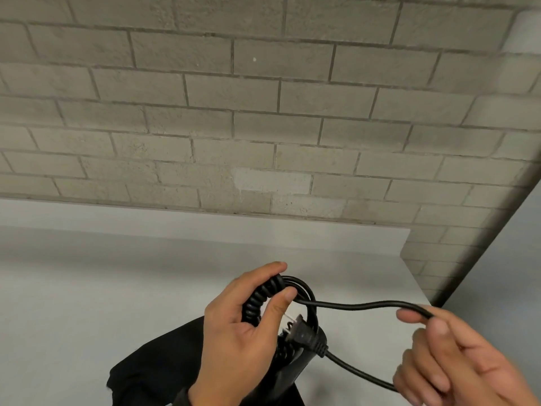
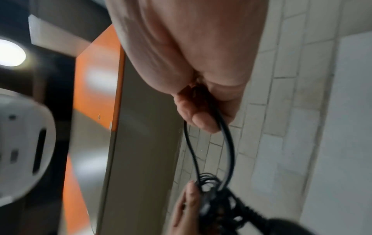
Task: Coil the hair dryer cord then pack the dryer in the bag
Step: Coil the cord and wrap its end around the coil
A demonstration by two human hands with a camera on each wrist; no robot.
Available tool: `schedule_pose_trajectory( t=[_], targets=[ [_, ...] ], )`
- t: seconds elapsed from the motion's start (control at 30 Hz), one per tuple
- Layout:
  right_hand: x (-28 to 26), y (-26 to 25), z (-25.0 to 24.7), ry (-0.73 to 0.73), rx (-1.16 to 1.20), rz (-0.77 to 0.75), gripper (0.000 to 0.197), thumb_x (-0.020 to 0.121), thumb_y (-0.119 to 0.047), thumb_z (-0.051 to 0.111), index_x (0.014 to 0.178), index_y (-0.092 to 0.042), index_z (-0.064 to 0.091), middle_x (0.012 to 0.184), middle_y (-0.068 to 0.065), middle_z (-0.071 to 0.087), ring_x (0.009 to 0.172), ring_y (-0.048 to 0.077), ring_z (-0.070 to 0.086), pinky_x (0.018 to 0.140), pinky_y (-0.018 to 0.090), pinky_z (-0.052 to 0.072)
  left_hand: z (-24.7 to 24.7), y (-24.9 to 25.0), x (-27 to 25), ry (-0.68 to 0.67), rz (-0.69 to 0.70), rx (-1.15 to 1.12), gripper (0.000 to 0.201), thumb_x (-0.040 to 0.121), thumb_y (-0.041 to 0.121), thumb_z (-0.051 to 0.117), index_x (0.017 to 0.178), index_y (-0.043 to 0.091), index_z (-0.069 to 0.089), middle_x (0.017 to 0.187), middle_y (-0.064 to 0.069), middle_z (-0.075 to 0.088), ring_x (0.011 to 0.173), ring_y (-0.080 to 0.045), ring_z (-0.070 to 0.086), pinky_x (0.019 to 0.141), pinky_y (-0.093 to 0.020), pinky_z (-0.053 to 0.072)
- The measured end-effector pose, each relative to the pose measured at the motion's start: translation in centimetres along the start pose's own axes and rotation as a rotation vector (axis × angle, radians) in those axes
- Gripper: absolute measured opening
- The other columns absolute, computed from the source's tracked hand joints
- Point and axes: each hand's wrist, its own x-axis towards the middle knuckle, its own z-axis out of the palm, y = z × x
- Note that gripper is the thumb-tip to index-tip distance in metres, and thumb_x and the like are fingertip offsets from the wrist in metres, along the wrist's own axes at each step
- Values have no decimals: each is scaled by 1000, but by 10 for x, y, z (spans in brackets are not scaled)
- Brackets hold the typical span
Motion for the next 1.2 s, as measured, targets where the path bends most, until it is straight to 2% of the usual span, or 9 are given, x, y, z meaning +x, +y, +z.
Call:
schedule_pose_trajectory(
  t=[0.17,0.23,0.3,0.4,0.53,0.63,0.93,1.07,1.2],
  targets=[
    [14,-20,5,-26,-355,-116,77,45,-73,79,87,-9,75,48,3,40,40,15,27,43,16,27,-3,-3,3,-53,10,38,32,82,22,72,110,38,69,93,14,72,89,-7,69,79,-9,48],
    [16,-31,4,-74,-513,-210,40,64,-59,78,83,-24,78,47,-2,53,37,11,37,39,12,31,-4,-3,5,-64,41,57,34,85,22,72,116,36,67,95,15,72,91,-7,68,81,-8,47],
    [20,-35,6,-39,-687,-336,2,78,-39,76,79,-37,75,61,-6,68,48,6,55,49,8,43,-5,-5,6,-79,53,75,30,85,25,69,112,37,68,97,16,71,93,-7,68,80,-10,48],
    [29,-30,7,-27,-817,-401,24,73,-59,58,85,-43,71,74,-12,69,65,7,62,60,7,46,-7,-6,7,-110,68,75,23,82,38,70,105,37,69,97,12,72,89,-12,69,78,-17,53],
    [33,-28,13,-22,-698,-377,54,67,-82,53,89,-36,72,62,-4,62,52,5,53,51,8,41,-9,-7,6,-187,70,113,44,65,44,82,106,39,68,90,1,70,80,-21,68,75,-24,55],
    [38,-29,19,-44,-643,-398,51,69,-79,55,88,-35,72,61,-5,60,51,4,50,51,7,40,-6,-8,3,-194,54,133,47,61,44,85,105,38,69,85,5,69,77,-19,67,71,-20,54],
    [54,-21,35,-121,-587,-412,31,81,-52,57,98,-30,71,69,-3,64,59,9,56,58,20,45,0,-3,2,-211,186,154,14,82,31,68,92,22,71,77,14,68,69,-9,67,63,-8,46],
    [56,-12,40,-123,-635,-440,16,91,-39,59,105,-39,67,80,-5,66,65,12,57,64,25,48,-1,1,2,-221,91,85,11,79,38,69,87,29,71,73,12,71,69,-9,69,64,-8,48],
    [57,-10,40,-161,-655,-527,15,84,-39,65,99,-36,66,85,-4,65,70,15,58,65,16,46,-5,1,2,-236,-14,13,17,72,43,74,84,32,70,74,5,72,68,-10,69,64,-10,49]
  ],
)
